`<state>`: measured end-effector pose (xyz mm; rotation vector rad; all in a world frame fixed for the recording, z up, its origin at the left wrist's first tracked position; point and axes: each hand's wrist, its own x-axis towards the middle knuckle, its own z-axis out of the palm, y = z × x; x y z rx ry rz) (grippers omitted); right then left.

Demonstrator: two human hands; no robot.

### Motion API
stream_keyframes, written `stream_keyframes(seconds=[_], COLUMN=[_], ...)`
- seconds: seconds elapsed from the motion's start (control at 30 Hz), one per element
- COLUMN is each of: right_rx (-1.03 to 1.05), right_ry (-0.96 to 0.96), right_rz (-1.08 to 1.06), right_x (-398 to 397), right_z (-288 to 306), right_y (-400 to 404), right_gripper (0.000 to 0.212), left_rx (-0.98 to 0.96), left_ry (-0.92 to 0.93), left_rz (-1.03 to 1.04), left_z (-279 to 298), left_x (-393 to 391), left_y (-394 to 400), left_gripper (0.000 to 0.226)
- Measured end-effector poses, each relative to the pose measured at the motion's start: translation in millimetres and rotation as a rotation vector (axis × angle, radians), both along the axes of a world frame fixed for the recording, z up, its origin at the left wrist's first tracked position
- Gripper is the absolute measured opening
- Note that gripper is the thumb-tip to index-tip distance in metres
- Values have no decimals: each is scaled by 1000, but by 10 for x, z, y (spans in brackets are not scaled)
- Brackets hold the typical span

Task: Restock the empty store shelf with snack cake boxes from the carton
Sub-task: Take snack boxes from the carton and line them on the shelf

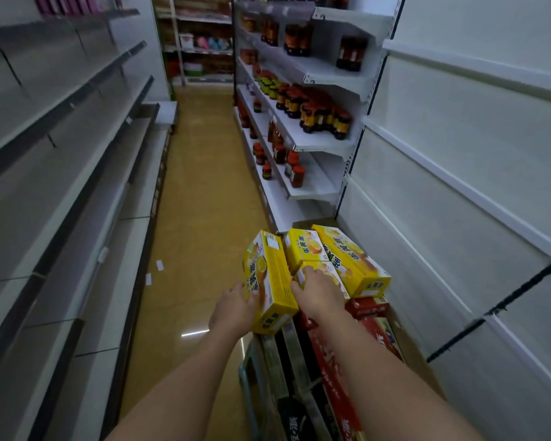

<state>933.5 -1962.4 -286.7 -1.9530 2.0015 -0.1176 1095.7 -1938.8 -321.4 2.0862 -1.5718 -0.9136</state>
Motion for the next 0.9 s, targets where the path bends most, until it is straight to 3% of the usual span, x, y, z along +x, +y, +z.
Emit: stream_keyframes(seconds=[0.2,0.5,0.9], right_rx=[130,188,25], right_ry=[-74,-137,-179], right_rz=[-94,-203,-210], right_x=[347,498,488], right_z=[-234,-512,-347], right_y=[-413,-665,-497], right_gripper=[65,78,55], left_rx=[58,148,212], left_ry=[153,321,345], left_rz=[60,58,211], left_z=[-362,-644,-427], left_x=[43,-142,-69], left_y=[-431,-688,-364], left_gripper=[50,60,60])
